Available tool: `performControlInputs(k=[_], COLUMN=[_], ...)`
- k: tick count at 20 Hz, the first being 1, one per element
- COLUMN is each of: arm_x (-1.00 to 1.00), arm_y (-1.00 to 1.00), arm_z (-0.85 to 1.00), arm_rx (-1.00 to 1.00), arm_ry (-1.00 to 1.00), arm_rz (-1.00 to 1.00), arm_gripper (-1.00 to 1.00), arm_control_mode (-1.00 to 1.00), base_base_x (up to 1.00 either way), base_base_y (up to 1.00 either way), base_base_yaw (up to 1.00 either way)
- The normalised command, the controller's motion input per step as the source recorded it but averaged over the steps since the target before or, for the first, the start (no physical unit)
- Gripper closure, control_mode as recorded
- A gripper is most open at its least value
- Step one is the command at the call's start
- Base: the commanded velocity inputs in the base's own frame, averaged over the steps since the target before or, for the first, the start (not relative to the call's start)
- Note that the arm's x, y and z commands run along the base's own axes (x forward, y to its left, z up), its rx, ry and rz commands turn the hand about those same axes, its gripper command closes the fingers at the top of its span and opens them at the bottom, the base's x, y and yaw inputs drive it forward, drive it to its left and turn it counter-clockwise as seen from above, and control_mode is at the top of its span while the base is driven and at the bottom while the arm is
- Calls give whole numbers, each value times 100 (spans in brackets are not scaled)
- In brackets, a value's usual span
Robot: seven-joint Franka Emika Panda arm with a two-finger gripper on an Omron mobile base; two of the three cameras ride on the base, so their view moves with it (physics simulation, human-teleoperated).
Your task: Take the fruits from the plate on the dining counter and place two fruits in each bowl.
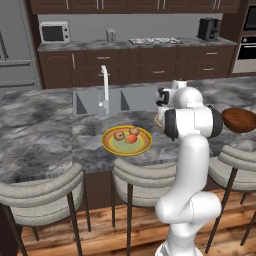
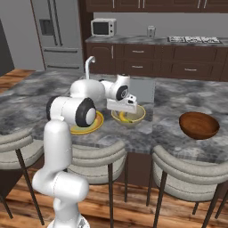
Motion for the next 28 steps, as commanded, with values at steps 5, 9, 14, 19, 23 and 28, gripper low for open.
performControlInputs(k=[5, 9, 14, 19, 23, 28], arm_x=[1, 18, 48, 1, -67, -73], arm_y=[0, 0, 0, 14, 63, 92], arm_z=[-18, 0, 2, 38, 28, 2], arm_rx=[0, 0, 0, 0, -1, 0], arm_ry=[0, 0, 0, -5, -4, -1], arm_rz=[0, 0, 0, -1, 0, 0], arm_gripper=[-100, -100, -100, -100, -100, -100], arm_control_mode=[-100, -100, -100, -100, -100, -100], base_base_x=[0, 0, 0, 0, 0, 0], base_base_y=[0, 0, 0, 0, 0, 0], base_base_yaw=[0, 0, 0, 0, 0, 0])
